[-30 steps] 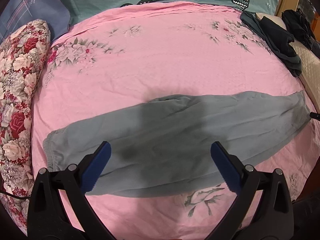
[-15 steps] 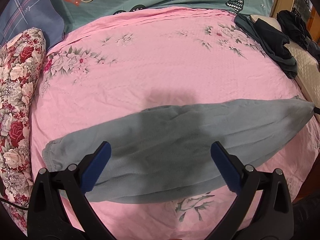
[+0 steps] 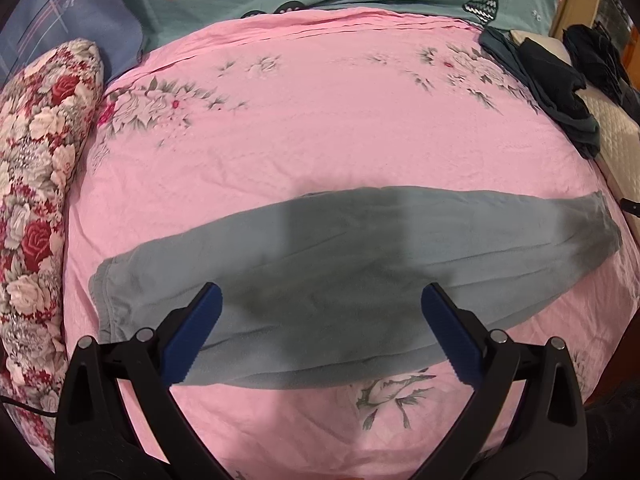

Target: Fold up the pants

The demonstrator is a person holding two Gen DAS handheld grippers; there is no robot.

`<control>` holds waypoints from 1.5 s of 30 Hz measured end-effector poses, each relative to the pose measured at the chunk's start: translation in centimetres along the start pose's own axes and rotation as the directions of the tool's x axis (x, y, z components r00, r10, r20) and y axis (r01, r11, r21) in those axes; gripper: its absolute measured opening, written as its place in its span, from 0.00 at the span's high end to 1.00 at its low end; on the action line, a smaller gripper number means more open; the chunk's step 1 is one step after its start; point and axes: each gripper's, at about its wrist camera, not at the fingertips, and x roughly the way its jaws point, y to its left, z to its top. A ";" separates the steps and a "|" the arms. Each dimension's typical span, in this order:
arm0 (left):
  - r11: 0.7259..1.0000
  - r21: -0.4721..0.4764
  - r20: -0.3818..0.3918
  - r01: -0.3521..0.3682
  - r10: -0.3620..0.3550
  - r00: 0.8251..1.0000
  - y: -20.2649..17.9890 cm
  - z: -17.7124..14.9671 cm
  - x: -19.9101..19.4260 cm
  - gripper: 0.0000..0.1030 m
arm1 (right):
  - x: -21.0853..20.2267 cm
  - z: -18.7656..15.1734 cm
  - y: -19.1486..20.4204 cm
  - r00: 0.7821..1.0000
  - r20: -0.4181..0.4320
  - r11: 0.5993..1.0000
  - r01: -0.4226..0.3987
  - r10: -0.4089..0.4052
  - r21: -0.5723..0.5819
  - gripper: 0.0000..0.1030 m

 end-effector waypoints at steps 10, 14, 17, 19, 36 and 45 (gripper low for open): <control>0.998 -0.035 -0.002 -0.053 0.053 0.999 1.2 -1.2 -1.0 0.02 | 5.6 1.9 2.9 0.993 -0.108 0.985 0.030 -0.049 -0.170 0.94; 0.997 -0.064 -0.003 -0.052 0.052 0.999 1.7 -1.4 -0.9 0.02 | 3.4 2.2 1.6 0.998 -0.031 0.994 0.044 -0.047 -0.100 0.96; 0.997 -0.059 -0.011 -0.047 0.047 0.999 1.6 -1.8 -0.3 0.02 | 3.8 1.7 0.5 0.997 -0.038 0.997 0.066 -0.068 -0.047 0.96; 0.997 -0.056 -0.028 -0.053 0.052 0.998 1.6 -2.3 0.3 0.02 | 5.6 0.9 0.7 0.988 -0.105 0.992 0.104 -0.111 -0.068 0.94; 0.996 -0.020 -0.004 0.093 -0.093 0.996 2.7 -3.3 5.6 0.04 | 6.5 5.3 31.2 0.852 -0.274 0.794 -0.517 0.445 -0.320 0.66; 0.994 0.048 0.017 0.101 -0.102 0.995 1.8 -5.4 6.7 0.04 | 18.4 3.5 46.8 0.677 -0.624 0.604 -0.700 0.390 -0.381 0.66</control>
